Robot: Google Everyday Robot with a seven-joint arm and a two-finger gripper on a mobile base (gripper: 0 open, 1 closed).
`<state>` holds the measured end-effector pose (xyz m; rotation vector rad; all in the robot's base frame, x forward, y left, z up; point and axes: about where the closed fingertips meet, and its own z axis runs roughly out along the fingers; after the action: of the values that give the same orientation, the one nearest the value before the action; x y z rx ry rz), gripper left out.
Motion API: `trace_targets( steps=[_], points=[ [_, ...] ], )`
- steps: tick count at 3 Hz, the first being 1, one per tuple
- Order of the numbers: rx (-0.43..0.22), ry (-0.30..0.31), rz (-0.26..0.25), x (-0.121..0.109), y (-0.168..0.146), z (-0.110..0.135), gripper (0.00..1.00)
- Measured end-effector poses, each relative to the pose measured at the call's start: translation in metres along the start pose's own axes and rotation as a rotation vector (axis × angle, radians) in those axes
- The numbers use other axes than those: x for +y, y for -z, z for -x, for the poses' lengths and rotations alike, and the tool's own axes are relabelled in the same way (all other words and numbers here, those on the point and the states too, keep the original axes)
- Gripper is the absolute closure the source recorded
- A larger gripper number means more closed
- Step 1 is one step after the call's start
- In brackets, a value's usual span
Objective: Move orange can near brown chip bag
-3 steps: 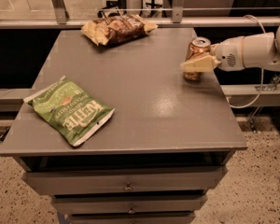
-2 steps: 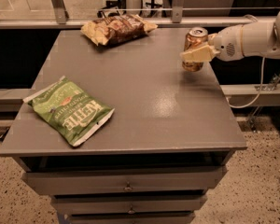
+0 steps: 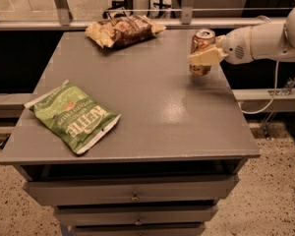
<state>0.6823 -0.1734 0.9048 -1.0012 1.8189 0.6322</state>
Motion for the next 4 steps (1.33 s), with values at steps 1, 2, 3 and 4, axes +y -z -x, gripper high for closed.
trace_targets(
  steps=[1, 2, 3, 4],
  points=[
    [-0.056, 0.048, 0.006, -0.02, -0.051, 0.016, 1.0],
    [-0.098, 0.094, -0.01, -0.043, -0.078, 0.038, 1.0],
    [-0.129, 0.135, -0.022, -0.066, -0.113, 0.064, 1.0],
    [-0.133, 0.146, -0.028, -0.076, -0.13, 0.079, 1.0]
  ],
)
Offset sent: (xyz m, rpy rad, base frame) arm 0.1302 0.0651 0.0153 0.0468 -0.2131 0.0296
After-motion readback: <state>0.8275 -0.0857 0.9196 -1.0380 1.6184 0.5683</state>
